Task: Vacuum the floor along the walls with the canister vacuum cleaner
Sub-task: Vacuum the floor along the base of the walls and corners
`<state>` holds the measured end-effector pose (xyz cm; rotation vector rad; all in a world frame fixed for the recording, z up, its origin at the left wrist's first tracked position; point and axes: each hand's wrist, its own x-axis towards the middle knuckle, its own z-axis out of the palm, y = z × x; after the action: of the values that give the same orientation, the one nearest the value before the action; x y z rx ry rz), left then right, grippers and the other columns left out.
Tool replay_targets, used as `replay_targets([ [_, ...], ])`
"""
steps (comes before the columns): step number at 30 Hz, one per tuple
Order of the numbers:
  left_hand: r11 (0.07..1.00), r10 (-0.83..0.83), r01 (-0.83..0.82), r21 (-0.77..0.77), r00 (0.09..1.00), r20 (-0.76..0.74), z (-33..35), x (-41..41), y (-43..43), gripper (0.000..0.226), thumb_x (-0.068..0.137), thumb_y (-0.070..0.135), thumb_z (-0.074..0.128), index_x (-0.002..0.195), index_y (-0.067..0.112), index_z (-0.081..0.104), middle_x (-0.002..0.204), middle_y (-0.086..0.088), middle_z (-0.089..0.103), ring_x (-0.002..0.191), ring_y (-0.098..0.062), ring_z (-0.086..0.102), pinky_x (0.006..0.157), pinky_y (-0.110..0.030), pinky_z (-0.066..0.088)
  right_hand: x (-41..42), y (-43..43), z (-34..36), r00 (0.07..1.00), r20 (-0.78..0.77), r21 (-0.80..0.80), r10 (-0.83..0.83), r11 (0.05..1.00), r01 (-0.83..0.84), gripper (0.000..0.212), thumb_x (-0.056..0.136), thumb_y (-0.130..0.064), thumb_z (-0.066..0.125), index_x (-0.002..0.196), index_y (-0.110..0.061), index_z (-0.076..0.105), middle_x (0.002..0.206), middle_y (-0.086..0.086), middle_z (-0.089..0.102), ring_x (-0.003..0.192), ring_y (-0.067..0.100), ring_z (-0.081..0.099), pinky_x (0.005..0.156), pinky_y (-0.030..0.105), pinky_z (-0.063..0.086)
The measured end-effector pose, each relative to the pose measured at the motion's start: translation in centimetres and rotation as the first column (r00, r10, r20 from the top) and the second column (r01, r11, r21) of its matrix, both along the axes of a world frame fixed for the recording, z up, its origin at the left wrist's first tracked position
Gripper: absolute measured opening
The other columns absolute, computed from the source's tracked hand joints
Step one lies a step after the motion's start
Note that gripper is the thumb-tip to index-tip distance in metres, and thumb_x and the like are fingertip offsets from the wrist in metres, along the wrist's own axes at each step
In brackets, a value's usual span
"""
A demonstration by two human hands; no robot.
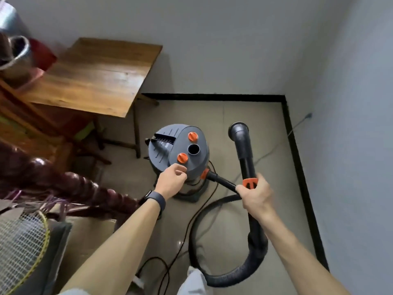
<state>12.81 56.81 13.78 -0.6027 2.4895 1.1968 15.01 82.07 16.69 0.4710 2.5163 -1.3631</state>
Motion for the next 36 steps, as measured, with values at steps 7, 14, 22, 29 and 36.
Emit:
replay_targets([
  [7, 0.996, 0.086, -0.085, -0.019, 0.991, 0.098, -6.4, -9.4, -5.2, 0.019, 0.090, 0.023, 0.058, 0.108, 0.024, 0.065, 0.103, 0.004, 0.066, 0.102, -0.017, 0.061, 0.088, -0.028, 0.048, -9.9, -5.0, -6.4, 0.997, 0.076, 0.027, 0.033, 0.999, -0.035, 0.024, 0.079, -0.026, 0.073, 0.076, -0.022, 0.050, 0.064, -0.002, 0.057, 0.064, 0.029, 0.060, 0.062, 0.041, 0.053],
  [14, 0.982, 0.044, -0.011, -0.186, 0.984, 0.172, -12.7, -14.1, -7.7, 0.024, 0.091, 0.027, 0.055, 0.114, 0.025, 0.062, 0.110, 0.003, 0.068, 0.102, -0.018, 0.061, 0.085, -0.028, 0.047, -15.2, -6.2, -13.0, 0.988, 0.113, 0.026, 0.105, 0.994, -0.109, 0.026, 0.080, -0.022, 0.072, 0.073, -0.020, 0.047, 0.058, -0.004, 0.050, 0.060, 0.022, 0.048, 0.058, 0.034, 0.041],
  [22, 0.924, 0.364, -0.332, -0.188, 0.915, 0.174, -17.6, -19.8, -8.1, 0.038, 0.094, 0.045, 0.053, 0.110, 0.011, 0.055, 0.109, -0.005, 0.061, 0.102, -0.027, 0.052, 0.084, -0.031, 0.035, -19.5, -6.1, -18.1, 0.964, 0.165, 0.009, 0.207, 0.977, -0.211, 0.019, 0.077, -0.025, 0.072, 0.078, -0.020, 0.054, 0.066, 0.001, 0.062, 0.070, 0.027, 0.058, 0.068, 0.038, 0.049],
  [29, 0.644, 0.722, -0.753, 0.135, 0.656, 0.221, -19.4, -23.1, -9.2, 0.062, 0.074, 0.045, 0.064, 0.123, 0.008, 0.062, 0.120, -0.009, 0.068, 0.103, -0.032, 0.065, 0.091, -0.037, 0.052, -20.6, -6.5, -18.5, 0.963, 0.188, 0.015, 0.193, 0.980, -0.199, 0.020, 0.079, -0.025, 0.072, 0.078, -0.020, 0.052, 0.065, -0.003, 0.059, 0.066, 0.023, 0.055, 0.063, 0.035, 0.046],
  [36, 0.216, 0.842, -0.842, 0.494, 0.417, 0.343, -20.5, -26.0, -9.6, 0.011, 0.090, 0.010, 0.067, 0.091, 0.006, 0.058, 0.078, -0.009, 0.066, 0.063, -0.021, 0.066, 0.052, -0.031, 0.055, -20.0, -6.2, -19.3, 0.962, 0.239, 0.064, 0.134, 0.986, -0.153, 0.020, 0.078, -0.027, 0.072, 0.082, -0.020, 0.053, 0.067, -0.001, 0.061, 0.070, 0.026, 0.058, 0.067, 0.036, 0.049],
])
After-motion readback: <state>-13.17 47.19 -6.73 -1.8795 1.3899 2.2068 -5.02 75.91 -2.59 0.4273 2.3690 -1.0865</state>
